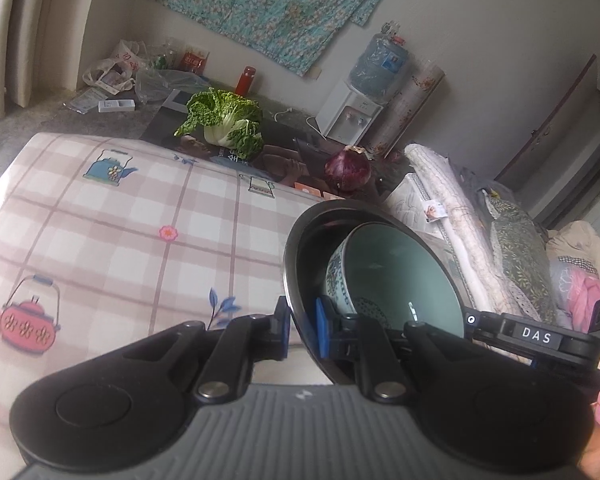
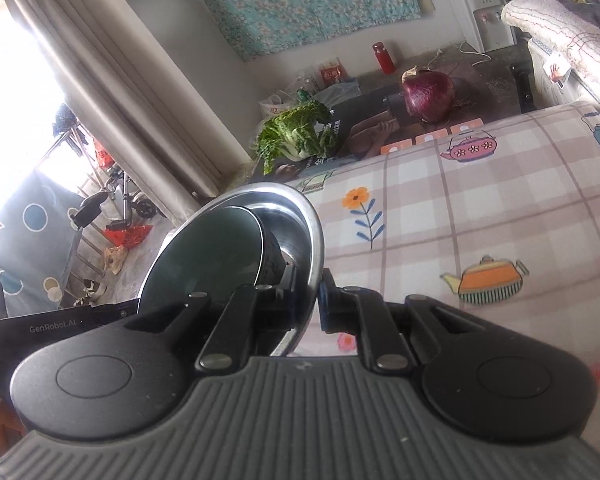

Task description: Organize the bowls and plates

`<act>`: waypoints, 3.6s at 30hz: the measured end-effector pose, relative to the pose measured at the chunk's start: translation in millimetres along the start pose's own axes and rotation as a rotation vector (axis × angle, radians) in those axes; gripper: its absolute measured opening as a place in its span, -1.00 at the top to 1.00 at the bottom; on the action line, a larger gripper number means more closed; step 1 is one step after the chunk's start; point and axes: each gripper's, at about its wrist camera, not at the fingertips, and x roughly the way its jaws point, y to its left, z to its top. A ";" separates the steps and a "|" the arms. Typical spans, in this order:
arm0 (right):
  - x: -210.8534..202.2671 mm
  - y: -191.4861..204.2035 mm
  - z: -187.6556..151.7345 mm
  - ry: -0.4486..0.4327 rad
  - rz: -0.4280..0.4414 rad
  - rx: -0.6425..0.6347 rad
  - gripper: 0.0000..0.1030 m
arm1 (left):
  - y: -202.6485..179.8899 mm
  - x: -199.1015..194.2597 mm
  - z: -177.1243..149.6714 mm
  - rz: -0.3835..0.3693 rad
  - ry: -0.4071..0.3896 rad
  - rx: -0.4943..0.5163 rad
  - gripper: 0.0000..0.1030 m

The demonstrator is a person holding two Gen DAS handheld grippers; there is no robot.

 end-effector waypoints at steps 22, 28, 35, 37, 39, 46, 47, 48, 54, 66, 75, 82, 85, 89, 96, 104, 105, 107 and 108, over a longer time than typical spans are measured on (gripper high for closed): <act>-19.4 12.3 -111.6 0.121 -0.034 -0.020 0.75 | 29.4 -25.9 -94.6 0.038 0.046 -0.043 0.74; -11.1 9.5 -117.9 0.124 -0.052 -0.026 0.74 | 32.9 -19.3 -101.1 0.043 0.061 -0.050 0.74; -8.2 7.0 -118.0 0.112 -0.062 -0.032 0.75 | 31.5 -15.5 -103.1 0.045 0.065 -0.037 0.73; -7.2 5.5 -117.8 0.111 -0.063 -0.028 0.74 | 31.2 -14.4 -104.4 0.050 0.069 -0.032 0.72; -6.9 4.9 -118.3 0.112 -0.065 -0.022 0.74 | 30.4 -15.0 -105.8 0.061 0.064 -0.019 0.70; -23.6 6.1 -116.2 0.054 -0.093 -0.029 0.41 | 22.2 -34.2 -106.8 0.129 -0.019 0.074 -0.01; -28.0 5.3 -116.5 0.039 -0.098 -0.028 0.17 | 21.9 -38.0 -107.8 0.130 -0.032 0.081 -0.11; -33.2 4.1 -117.3 0.019 -0.105 -0.029 0.05 | 21.6 -43.3 -108.7 0.130 -0.047 0.090 -0.15; -64.5 -3.6 -127.5 -0.065 -0.112 -0.028 -0.41 | 16.2 -65.8 -121.1 0.190 -0.127 0.138 -0.58; -107.9 9.0 -167.8 -0.114 -0.116 -0.088 -0.66 | 0.2 -76.2 -189.0 0.534 -0.428 0.387 -0.77; -137.4 27.7 -192.5 -0.168 -0.134 -0.144 -0.86 | -29.4 -107.1 -232.5 0.396 -0.357 0.308 -0.89; -152.6 41.8 -210.4 -0.161 -0.179 -0.168 -0.97 | -36.1 -117.2 -234.4 0.243 -0.197 0.207 -1.00; -153.5 47.9 -213.6 -0.133 -0.226 -0.174 -0.97 | -38.6 -123.3 -231.9 0.274 -0.198 0.200 -1.00; -157.3 54.7 -216.6 -0.123 -0.256 -0.173 -0.97 | -42.1 -127.0 -219.5 0.343 -0.194 0.183 -1.00; -160.9 66.7 -214.9 -0.123 -0.300 -0.215 -0.97 | -53.9 -133.1 -204.4 0.508 -0.270 0.232 -1.00; -158.4 69.7 -211.1 -0.116 -0.344 -0.236 -0.97 | -69.8 -112.7 -193.9 0.525 -0.216 0.385 -1.00; -158.4 69.1 -210.8 -0.117 -0.343 -0.239 -0.97 | -73.4 -109.8 -193.8 0.542 -0.214 0.382 -1.00; -156.9 67.0 -209.6 -0.111 -0.342 -0.232 -0.97 | -74.7 -104.2 -190.0 0.545 -0.175 0.350 -1.00; -156.3 65.8 -208.9 -0.107 -0.341 -0.224 -0.97 | -72.6 -101.8 -186.7 0.529 -0.146 0.318 -1.00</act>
